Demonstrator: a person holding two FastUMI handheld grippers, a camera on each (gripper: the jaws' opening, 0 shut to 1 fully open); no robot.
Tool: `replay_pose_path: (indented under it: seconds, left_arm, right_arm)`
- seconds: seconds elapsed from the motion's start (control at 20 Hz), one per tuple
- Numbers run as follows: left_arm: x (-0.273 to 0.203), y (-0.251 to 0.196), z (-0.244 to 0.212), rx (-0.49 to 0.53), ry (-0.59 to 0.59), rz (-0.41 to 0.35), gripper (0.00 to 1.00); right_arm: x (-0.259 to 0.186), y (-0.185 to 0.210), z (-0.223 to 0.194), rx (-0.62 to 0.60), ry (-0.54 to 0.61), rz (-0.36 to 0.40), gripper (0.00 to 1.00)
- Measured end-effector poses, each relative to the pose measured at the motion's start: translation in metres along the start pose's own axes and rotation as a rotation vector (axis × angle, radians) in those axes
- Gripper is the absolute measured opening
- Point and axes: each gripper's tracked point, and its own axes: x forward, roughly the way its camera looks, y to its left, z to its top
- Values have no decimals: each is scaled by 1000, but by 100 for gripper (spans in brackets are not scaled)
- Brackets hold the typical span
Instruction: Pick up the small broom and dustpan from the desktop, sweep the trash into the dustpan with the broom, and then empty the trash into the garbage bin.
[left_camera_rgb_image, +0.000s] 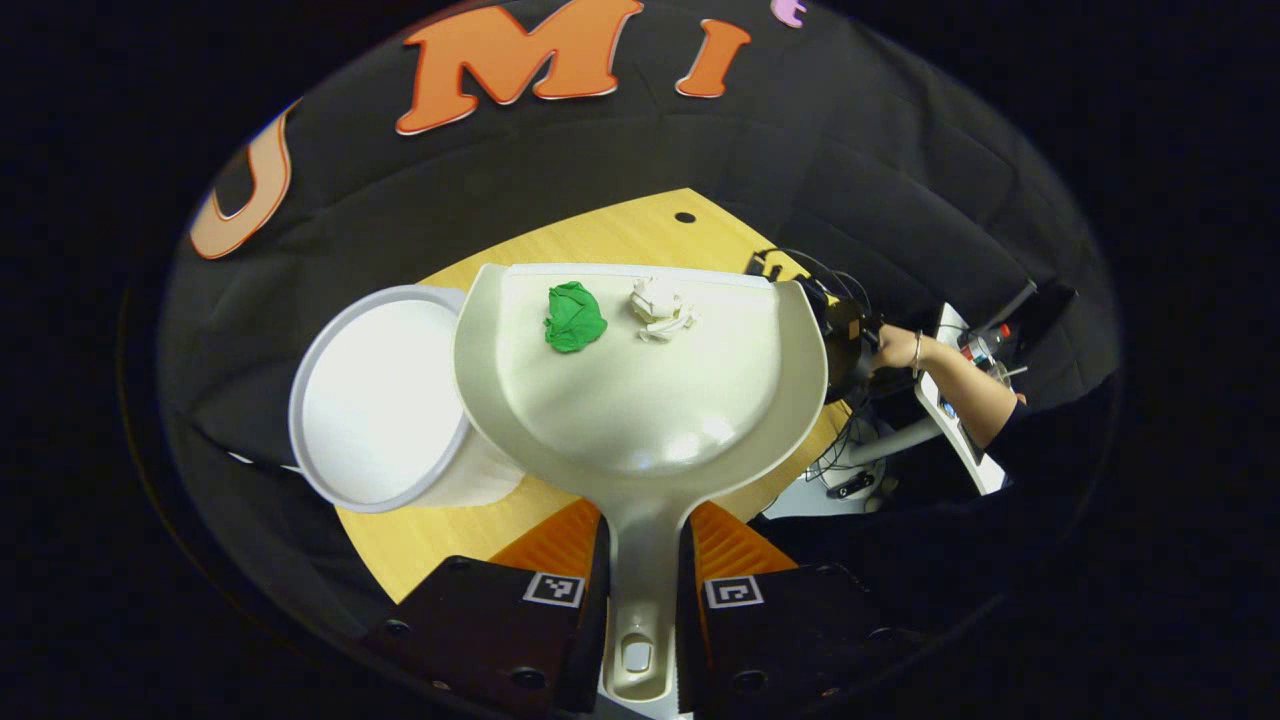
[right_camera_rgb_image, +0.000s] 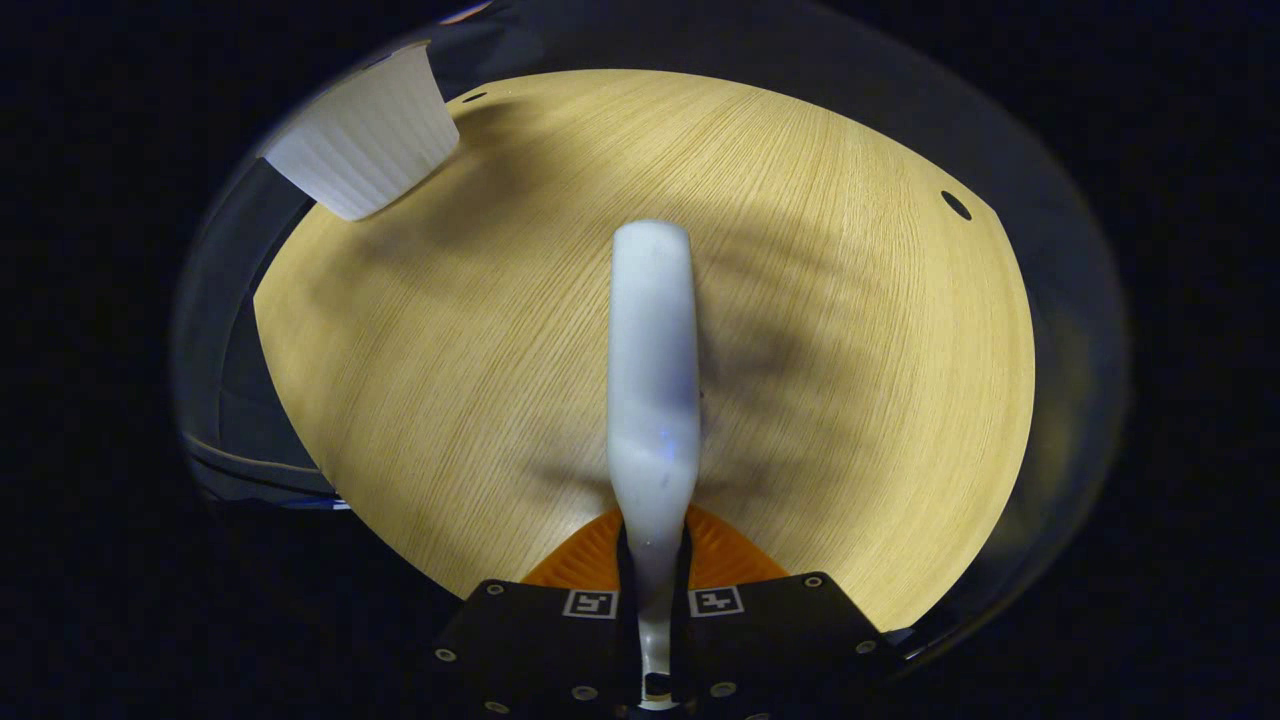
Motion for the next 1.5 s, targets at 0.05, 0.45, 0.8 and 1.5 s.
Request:
replay_pose_path:
  seconds: [0.05,0.45,0.8,1.5]
  left_arm:
    - [-7,12,5,-28,-7,7,30]
    - [-51,152,6,-85,16,323,29]
    - [-67,207,-22,54,166,486,29]
    - [-64,227,-16,270,285,580,29]
  right_arm:
    - [1,0,0,-2,2,2,11]
    - [2,-1,1,-14,19,1,11]
    - [3,0,1,-20,38,-10,11]
    - [3,0,1,-15,57,-20,11]
